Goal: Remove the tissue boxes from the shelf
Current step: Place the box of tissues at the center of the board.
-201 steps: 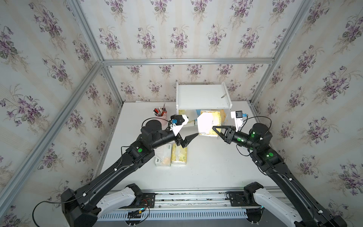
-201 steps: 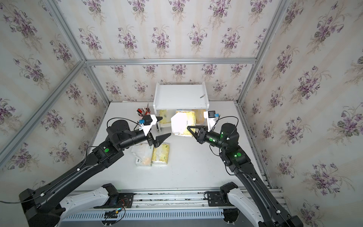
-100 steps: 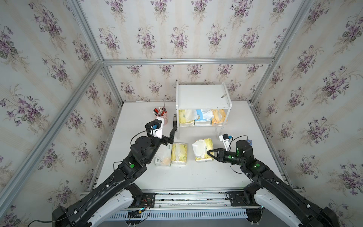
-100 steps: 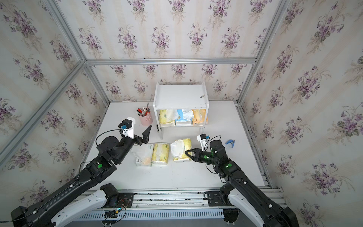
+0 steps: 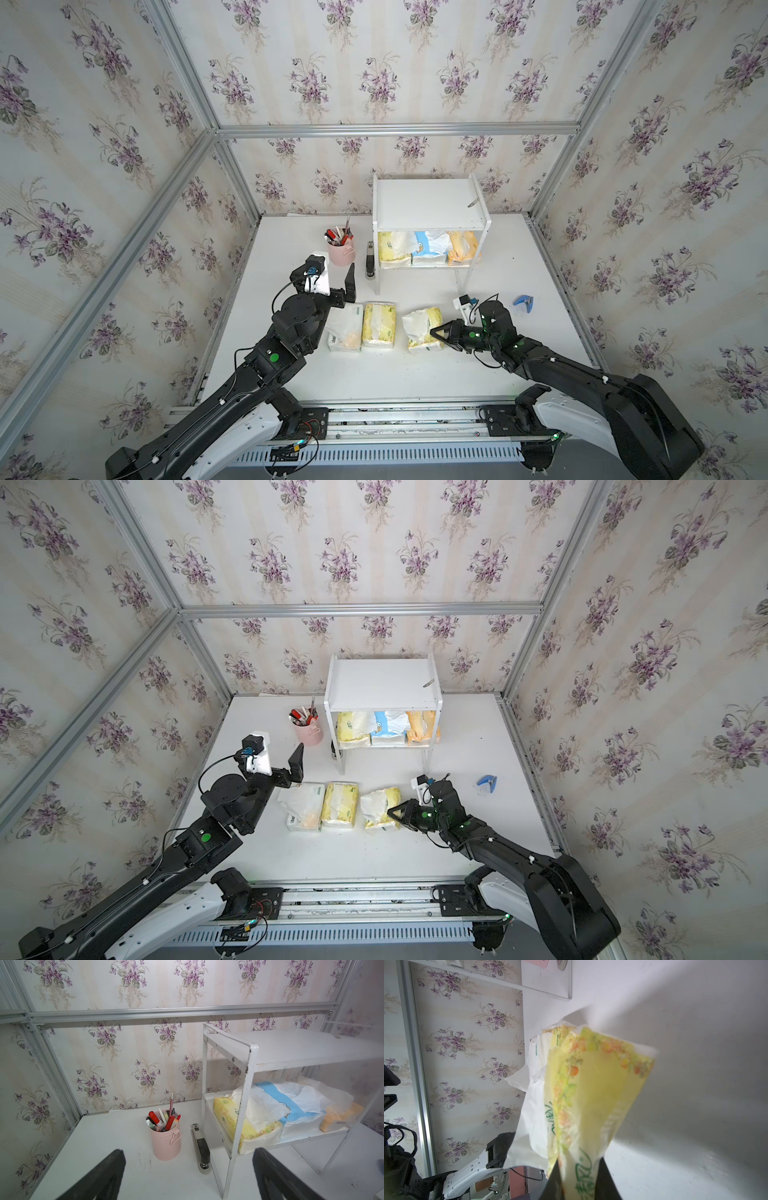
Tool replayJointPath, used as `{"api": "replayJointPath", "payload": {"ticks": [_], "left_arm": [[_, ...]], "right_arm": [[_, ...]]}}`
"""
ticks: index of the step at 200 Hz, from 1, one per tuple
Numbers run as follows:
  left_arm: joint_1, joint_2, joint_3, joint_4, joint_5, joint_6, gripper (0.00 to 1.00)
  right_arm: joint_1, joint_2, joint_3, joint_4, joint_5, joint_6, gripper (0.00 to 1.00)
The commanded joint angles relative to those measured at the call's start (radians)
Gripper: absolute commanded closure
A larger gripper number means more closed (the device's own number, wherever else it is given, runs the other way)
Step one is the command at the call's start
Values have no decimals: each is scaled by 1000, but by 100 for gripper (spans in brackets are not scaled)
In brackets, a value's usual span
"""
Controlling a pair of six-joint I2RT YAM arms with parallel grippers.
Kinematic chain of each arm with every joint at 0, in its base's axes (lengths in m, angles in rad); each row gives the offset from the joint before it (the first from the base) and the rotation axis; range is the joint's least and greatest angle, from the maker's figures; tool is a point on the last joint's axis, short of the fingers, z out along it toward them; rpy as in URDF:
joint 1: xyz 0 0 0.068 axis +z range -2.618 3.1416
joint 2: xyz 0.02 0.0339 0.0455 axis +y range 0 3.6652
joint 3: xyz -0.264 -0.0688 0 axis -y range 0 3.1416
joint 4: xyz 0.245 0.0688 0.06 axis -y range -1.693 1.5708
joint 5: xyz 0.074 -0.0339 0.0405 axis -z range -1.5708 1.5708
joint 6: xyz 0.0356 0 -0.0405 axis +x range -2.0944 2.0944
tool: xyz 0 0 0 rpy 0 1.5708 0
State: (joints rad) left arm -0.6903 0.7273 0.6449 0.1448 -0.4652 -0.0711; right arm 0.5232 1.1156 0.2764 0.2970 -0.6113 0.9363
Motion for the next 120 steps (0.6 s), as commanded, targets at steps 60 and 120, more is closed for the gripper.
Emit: {"api": "replayJointPath", "payload": {"ticks": [60,120], "left_arm": [[6,17,9,-14,0,-33,1],[8,27,15,-23,-6,-45,1]], "right_arm": [[46,184,29,145,-16,8,78],[58,305,69,209,-51,13,65]]}}
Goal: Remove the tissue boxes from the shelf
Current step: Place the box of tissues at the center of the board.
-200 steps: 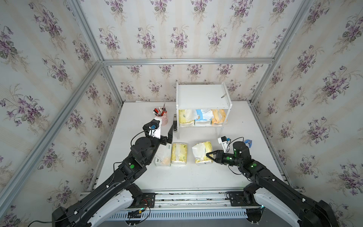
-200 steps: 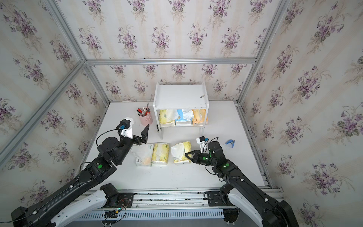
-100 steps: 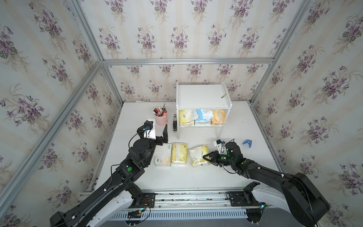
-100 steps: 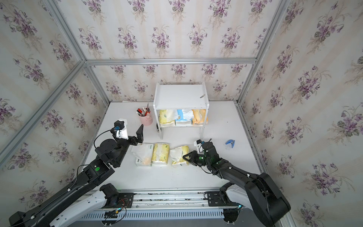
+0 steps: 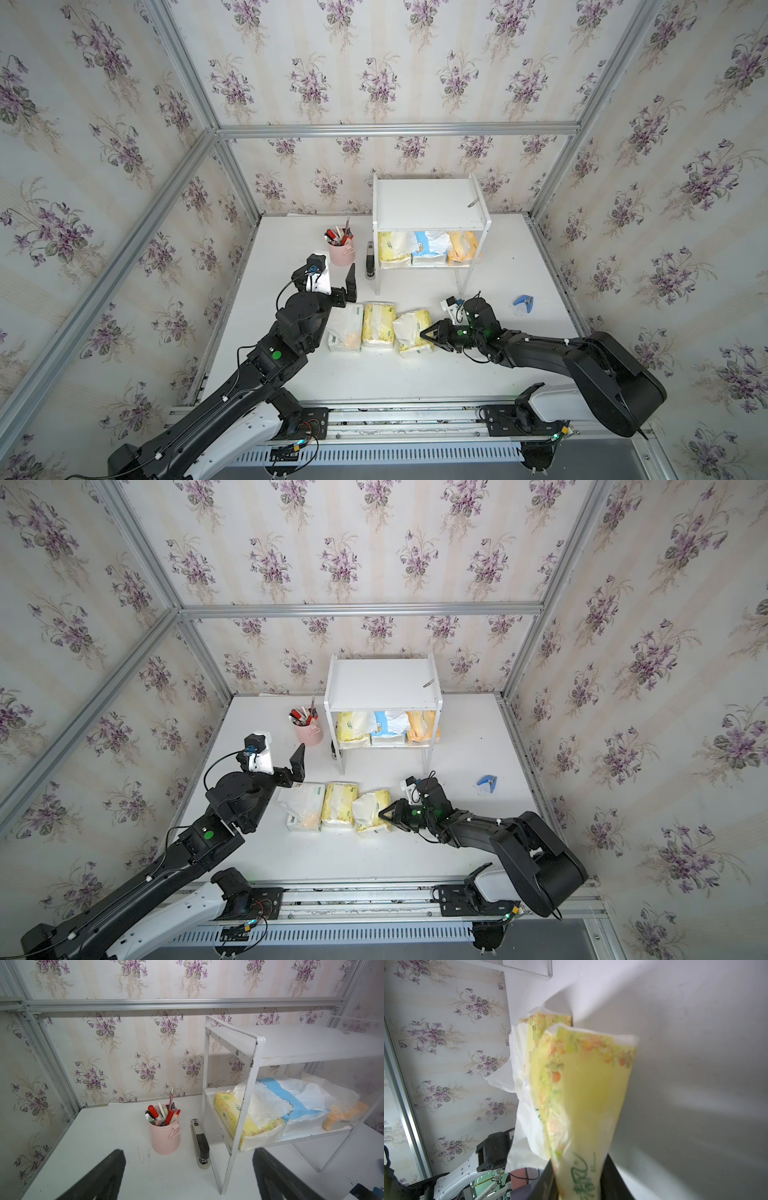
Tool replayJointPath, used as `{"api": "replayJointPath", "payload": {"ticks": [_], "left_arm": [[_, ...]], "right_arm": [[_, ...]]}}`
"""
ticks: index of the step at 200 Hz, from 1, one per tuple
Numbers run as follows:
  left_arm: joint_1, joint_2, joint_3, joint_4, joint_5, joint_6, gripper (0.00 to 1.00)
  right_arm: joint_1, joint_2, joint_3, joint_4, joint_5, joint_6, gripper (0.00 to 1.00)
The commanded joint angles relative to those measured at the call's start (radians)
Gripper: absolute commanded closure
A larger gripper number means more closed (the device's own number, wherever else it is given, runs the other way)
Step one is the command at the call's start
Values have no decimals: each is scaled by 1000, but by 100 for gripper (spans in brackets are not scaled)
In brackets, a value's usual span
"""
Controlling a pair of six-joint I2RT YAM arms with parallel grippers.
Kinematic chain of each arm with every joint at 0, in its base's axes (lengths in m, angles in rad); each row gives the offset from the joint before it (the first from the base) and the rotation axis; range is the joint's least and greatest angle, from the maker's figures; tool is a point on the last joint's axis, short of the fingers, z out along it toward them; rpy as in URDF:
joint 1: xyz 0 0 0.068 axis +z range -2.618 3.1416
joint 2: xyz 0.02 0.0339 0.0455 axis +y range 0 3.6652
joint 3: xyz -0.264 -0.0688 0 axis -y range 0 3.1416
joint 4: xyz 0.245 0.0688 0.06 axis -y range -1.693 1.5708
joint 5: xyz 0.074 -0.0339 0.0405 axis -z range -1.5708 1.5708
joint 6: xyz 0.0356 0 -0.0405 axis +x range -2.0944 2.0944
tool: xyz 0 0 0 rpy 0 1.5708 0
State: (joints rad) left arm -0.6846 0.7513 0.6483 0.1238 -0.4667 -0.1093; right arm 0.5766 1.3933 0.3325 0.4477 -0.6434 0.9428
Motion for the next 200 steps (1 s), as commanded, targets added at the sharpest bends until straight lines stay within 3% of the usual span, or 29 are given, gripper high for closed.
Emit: {"api": "replayJointPath", "payload": {"ticks": [1,74,143,166,200], "left_arm": [[2,4,12,-3,-3,-7,1],[11,-2,31,-42,-29,-7,1],[48,-78,25,-125,-60,-26,1],[54,-102,11,-127,-70,-29,1],[61,-109,10,-130,-70,-24,1]], "right_arm": [[5,28,13,59,-19,7,65],[-1,31,26,17,20,-6,49],[-16,-68,73,-231,178,-159,39],[-15,-74,74,-250,164,-162,38],[-14,-68,59,-236,46,-154,39]]}}
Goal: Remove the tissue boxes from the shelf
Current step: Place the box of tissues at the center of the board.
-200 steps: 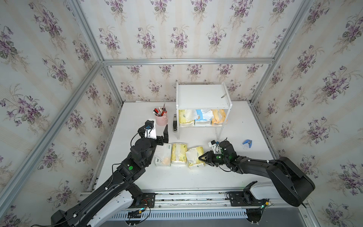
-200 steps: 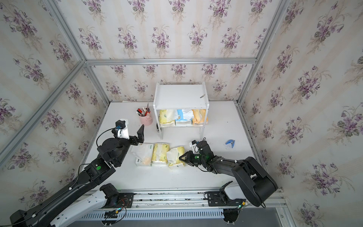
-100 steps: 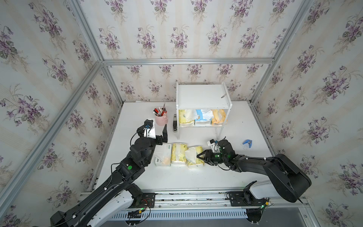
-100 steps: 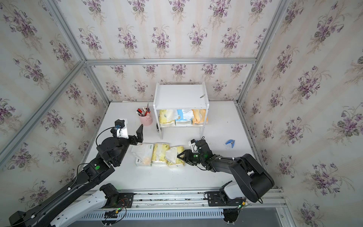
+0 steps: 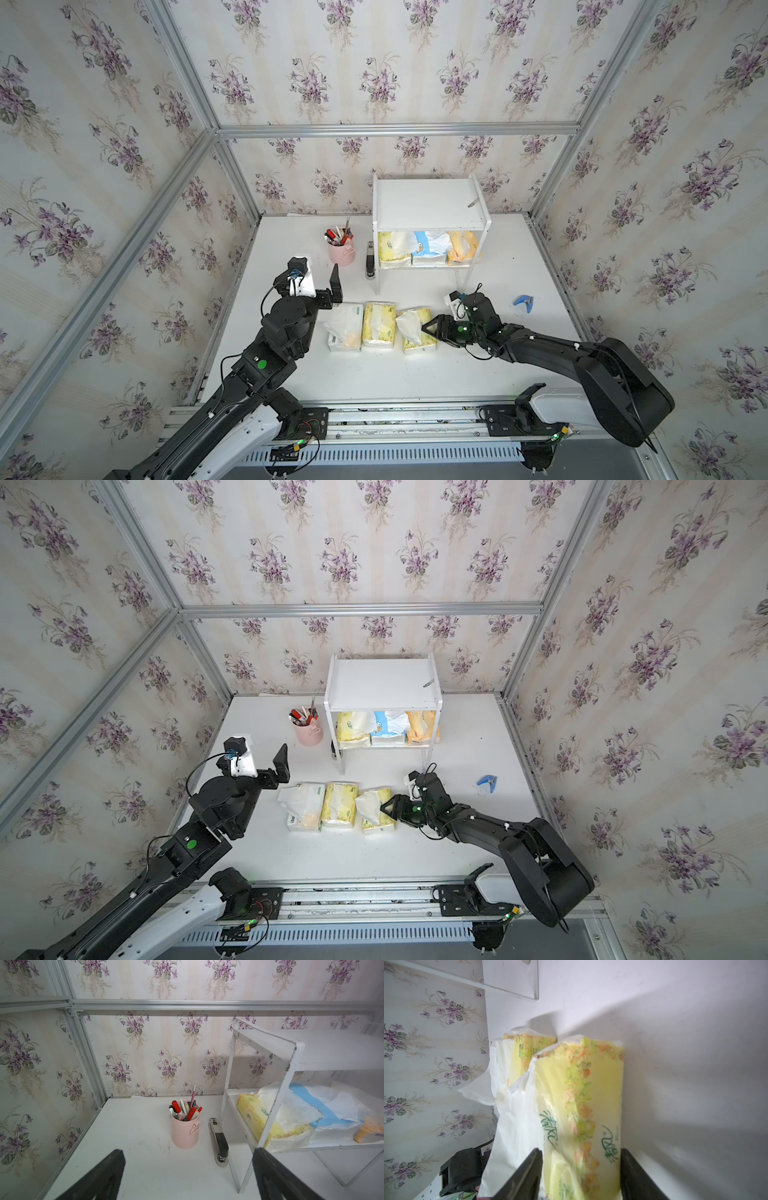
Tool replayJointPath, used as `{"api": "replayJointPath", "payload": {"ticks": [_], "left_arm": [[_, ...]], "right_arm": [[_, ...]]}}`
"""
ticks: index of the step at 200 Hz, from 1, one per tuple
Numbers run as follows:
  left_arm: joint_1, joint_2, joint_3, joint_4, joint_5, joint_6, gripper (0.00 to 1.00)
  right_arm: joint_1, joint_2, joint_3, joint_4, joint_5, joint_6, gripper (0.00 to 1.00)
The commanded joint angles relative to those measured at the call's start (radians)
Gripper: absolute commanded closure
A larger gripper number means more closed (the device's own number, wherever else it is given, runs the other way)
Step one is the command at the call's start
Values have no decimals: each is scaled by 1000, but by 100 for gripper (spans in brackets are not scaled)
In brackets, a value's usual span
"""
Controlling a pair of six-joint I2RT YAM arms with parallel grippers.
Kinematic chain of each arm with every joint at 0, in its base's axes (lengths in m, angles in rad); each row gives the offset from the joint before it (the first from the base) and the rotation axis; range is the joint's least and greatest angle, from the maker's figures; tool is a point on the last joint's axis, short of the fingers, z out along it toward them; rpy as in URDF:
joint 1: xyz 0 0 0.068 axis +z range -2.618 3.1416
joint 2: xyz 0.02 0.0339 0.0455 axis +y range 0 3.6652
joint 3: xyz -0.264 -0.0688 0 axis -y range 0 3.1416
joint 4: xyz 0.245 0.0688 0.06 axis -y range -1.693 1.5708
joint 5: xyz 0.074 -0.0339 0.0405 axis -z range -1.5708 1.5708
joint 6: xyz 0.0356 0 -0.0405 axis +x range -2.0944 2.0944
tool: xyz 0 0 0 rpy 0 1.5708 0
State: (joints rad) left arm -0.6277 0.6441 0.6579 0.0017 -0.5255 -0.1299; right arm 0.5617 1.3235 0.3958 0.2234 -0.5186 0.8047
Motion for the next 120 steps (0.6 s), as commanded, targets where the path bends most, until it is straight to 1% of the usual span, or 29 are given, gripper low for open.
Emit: {"api": "replayJointPath", "payload": {"ticks": [1,16,37,78,120], "left_arm": [[5,-1,0,-8,-11,-4,1],[6,3,-1,-7,-10,-4,1],[8,12,2,-2,-5,-6,1],[11,16,1,-6,5,-8,1],[16,5,-7,-14,5,-13,1]], "right_arm": [[2,2,-5,-10,-82,-16,39],[9,-1,-5,2,-127,-16,39],[13,8,0,21,-154,-20,39],[14,36,34,12,-102,-43,40],[8,16,96,-141,9,-157,39]]}}
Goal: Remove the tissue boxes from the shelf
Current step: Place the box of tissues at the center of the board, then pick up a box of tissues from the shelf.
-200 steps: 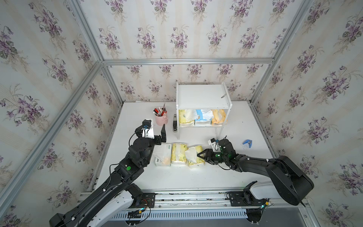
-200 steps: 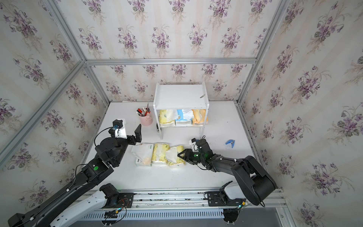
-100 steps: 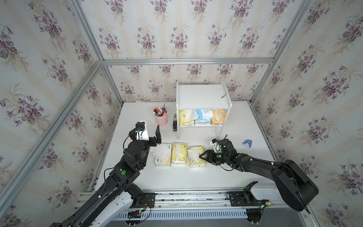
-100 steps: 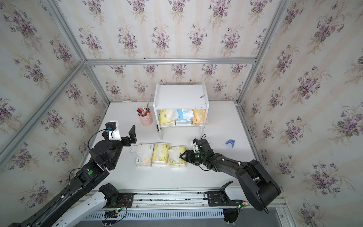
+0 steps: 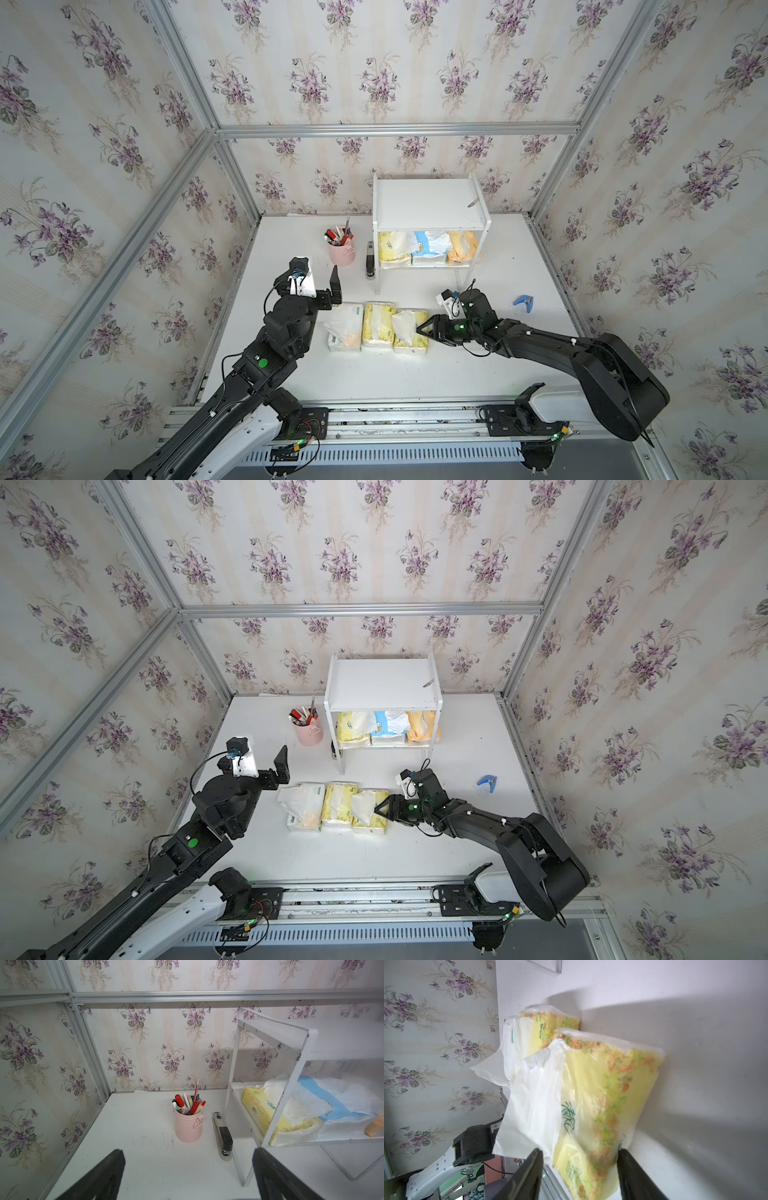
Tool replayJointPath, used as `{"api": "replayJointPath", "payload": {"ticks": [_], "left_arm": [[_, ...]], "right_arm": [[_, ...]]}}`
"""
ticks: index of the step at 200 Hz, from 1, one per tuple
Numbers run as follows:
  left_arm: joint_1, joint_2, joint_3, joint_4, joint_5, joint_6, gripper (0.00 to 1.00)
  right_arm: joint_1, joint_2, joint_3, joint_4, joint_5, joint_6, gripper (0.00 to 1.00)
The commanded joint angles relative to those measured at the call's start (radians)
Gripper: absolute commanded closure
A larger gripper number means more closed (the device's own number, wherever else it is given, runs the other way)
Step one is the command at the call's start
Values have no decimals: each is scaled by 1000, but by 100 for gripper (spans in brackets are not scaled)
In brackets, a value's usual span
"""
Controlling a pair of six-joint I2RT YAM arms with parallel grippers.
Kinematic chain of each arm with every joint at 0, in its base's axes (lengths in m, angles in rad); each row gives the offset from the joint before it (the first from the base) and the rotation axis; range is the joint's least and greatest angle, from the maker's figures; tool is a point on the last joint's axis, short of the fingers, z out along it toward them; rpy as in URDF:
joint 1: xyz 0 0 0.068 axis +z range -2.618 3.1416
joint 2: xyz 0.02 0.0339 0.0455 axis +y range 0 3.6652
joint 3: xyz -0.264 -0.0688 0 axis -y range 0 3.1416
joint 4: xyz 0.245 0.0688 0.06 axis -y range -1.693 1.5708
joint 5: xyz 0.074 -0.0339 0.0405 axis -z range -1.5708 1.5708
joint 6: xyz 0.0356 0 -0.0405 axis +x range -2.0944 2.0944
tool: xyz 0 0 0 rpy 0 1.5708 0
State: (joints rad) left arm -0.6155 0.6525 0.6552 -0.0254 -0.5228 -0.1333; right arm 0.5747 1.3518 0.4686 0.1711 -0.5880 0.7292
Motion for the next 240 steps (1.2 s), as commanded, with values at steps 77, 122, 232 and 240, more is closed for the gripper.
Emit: {"api": "replayJointPath", "payload": {"ticks": [77,122,232,240], "left_arm": [[44,1,-38,-72,43,-166,1],[99,42,-76,-128,134,-300,1],[178,177,-88,-145,371,-338,0],[179,183,-85,-146,382,-334,1]], "right_arm": [[-10,-198,131,-245,324,-323,40],[-9,-392,71,-54,287,-606,39],[148,-239,307,-152,454,-1432,38],[157,-219,331,-178,468,-1507,38]]}}
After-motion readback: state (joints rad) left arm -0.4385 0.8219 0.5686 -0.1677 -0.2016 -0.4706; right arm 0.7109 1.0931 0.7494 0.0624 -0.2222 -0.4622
